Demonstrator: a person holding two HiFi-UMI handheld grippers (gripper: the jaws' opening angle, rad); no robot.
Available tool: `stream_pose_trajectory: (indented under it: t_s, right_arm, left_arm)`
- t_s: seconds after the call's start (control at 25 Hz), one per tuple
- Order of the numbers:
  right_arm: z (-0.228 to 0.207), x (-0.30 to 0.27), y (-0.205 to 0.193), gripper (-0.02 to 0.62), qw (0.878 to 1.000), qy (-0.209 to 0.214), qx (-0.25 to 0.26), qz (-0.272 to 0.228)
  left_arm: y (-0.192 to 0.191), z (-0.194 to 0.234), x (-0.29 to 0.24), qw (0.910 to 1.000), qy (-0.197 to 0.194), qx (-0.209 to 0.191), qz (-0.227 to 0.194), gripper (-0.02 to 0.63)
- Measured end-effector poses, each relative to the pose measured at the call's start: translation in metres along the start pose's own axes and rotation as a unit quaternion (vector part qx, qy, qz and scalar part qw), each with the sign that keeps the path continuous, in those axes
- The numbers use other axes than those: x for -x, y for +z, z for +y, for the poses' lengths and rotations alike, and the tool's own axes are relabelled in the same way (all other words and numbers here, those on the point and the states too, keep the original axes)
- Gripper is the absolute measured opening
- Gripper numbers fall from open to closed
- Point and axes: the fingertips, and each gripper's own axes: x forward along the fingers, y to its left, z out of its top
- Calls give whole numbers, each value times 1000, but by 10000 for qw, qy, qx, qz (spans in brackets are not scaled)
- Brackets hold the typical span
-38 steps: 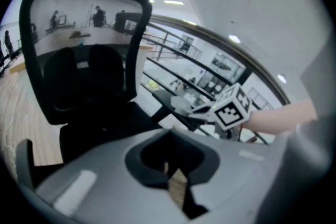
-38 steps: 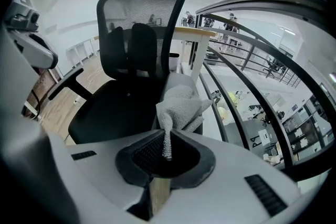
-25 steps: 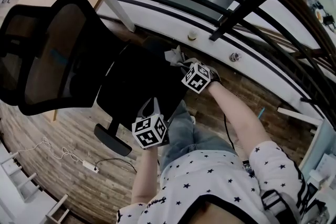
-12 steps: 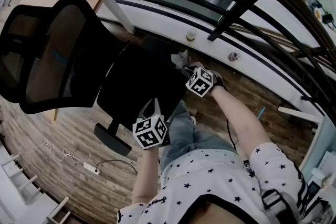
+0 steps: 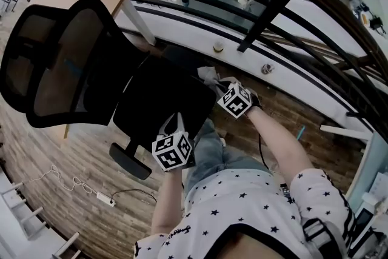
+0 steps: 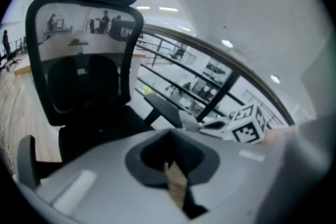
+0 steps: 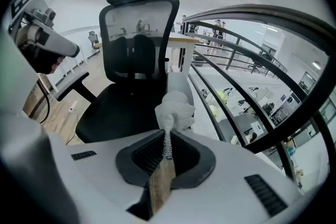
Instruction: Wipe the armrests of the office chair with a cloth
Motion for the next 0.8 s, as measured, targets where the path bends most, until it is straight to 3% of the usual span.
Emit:
stream_pose_trajectory:
  t_s: [0.36,0.8]
  right_arm:
    - [18,65,20,35,9949,-88,-618,-797]
    - [63,141,37,36,9784,-241,-1083,-1743]
  left_arm:
    - [8,-13,28,9996,-69,-84,-248,6]
    - [-5,-22,64,9988,-199,-225,-397,6]
